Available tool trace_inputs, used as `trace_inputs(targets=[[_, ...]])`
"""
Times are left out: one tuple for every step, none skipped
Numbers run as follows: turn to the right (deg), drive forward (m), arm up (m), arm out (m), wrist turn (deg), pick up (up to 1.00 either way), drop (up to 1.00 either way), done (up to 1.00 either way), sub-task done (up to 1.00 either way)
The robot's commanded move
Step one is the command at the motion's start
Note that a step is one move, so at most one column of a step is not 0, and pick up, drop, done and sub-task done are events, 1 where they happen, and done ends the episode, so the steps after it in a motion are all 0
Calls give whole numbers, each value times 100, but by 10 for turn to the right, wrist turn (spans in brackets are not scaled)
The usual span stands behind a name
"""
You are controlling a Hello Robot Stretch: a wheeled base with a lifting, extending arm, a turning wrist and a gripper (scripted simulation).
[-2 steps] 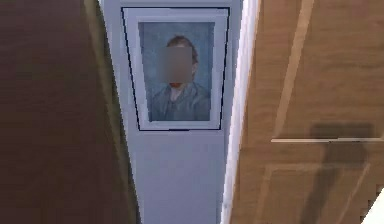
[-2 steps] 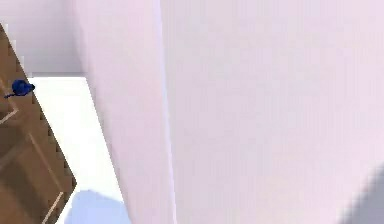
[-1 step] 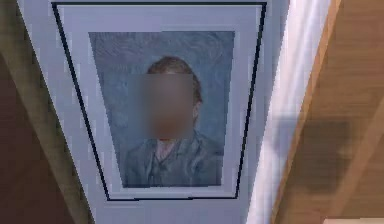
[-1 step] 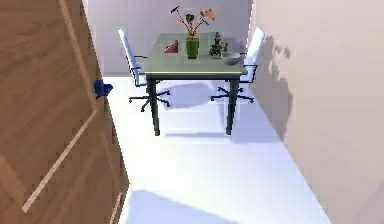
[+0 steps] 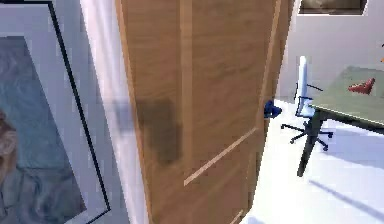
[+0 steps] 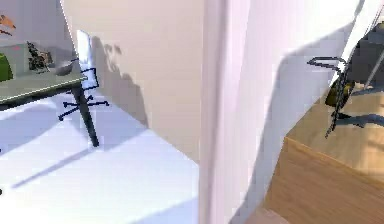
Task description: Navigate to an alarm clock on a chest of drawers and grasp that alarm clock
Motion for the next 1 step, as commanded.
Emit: trace_inputs(targets=[[360,0,0,0,0,0,0,0,0]])
